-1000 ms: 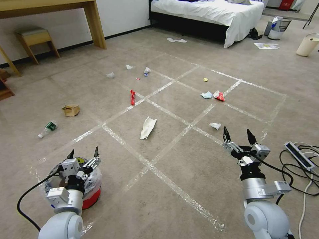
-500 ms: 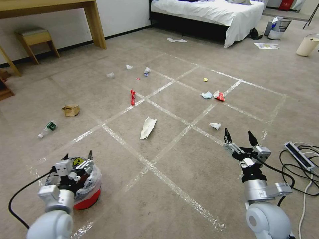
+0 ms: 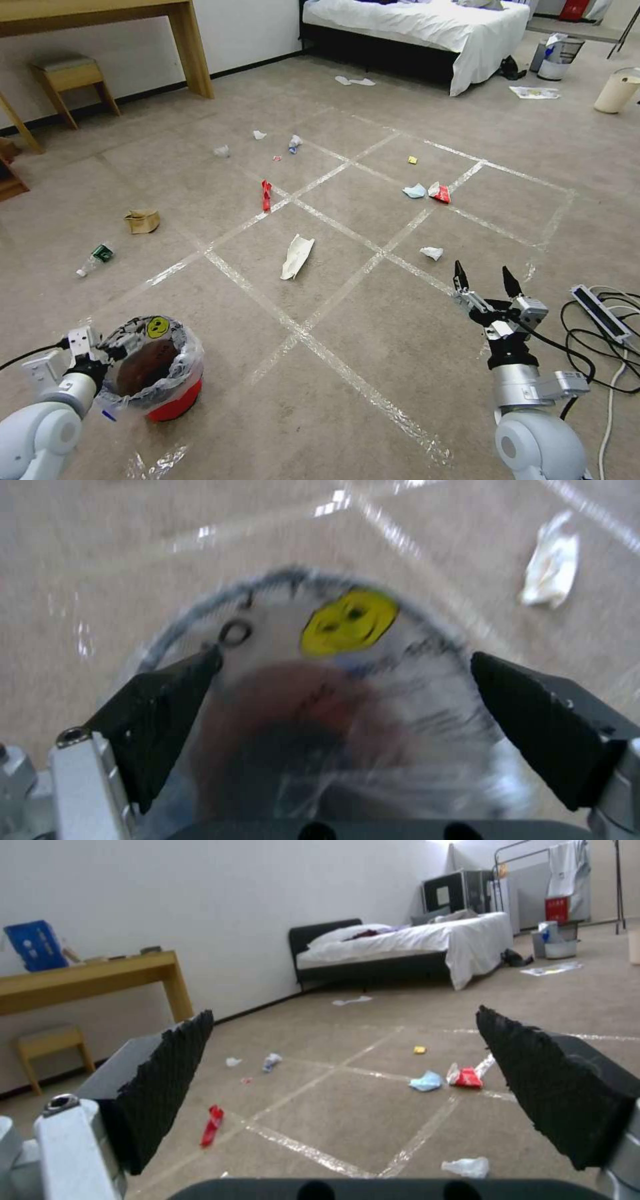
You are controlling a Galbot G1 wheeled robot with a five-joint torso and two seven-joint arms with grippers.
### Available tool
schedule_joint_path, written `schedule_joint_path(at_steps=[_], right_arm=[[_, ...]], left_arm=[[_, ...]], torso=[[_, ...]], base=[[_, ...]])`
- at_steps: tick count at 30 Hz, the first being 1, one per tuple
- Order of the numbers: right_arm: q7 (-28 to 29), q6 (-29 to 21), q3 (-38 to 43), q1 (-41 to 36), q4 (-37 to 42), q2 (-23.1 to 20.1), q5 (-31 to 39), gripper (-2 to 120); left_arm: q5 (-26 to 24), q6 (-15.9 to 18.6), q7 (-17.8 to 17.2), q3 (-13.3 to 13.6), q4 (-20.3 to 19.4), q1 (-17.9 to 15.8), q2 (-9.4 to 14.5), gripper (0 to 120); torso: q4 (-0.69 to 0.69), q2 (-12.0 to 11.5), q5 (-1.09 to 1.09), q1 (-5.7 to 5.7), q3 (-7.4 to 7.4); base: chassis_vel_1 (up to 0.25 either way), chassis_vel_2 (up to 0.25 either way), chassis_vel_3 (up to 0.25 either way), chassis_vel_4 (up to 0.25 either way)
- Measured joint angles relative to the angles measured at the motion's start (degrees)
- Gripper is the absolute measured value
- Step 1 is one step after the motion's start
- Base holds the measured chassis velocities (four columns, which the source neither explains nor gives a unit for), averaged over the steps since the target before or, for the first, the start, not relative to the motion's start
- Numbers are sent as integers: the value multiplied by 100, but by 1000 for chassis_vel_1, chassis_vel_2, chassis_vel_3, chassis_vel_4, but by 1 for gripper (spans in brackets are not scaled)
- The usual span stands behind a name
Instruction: Pick up the trash bin and place the garbage on the floor into it.
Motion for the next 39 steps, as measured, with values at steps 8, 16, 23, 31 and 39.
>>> schedule_joint_path(at_steps=[8, 16, 23, 31, 39], right_arm=[[1, 0, 52, 2, -43, 18, -8, 100], [6, -12, 40, 18, -81, 80, -59, 100], [16, -41, 59, -6, -83, 122, -118, 100], [21, -46, 103, -94, -77, 232, -241, 100], [23, -44, 59, -70, -151, 275, -303, 100]], left_arm=[[-150, 313, 299, -37, 877, -152, 653, 100], [-116, 272, 654, 38, 1455, -324, 884, 100], [-84, 177, 891, 201, 2054, -553, 974, 100], [-118, 146, 1249, 358, 2628, -798, 1260, 100], [-92, 131, 1297, 406, 2853, -865, 1259, 100]], torso=[[0, 0, 2, 0, 0], [0, 0, 2, 0, 0], [0, 0, 1, 0, 0], [-1, 0, 2, 0, 0], [1, 0, 2, 0, -1]], base=[[0, 0, 0, 0], [0, 0, 0, 0], [0, 0, 0, 0], [0, 0, 0, 0], [0, 0, 0, 0]])
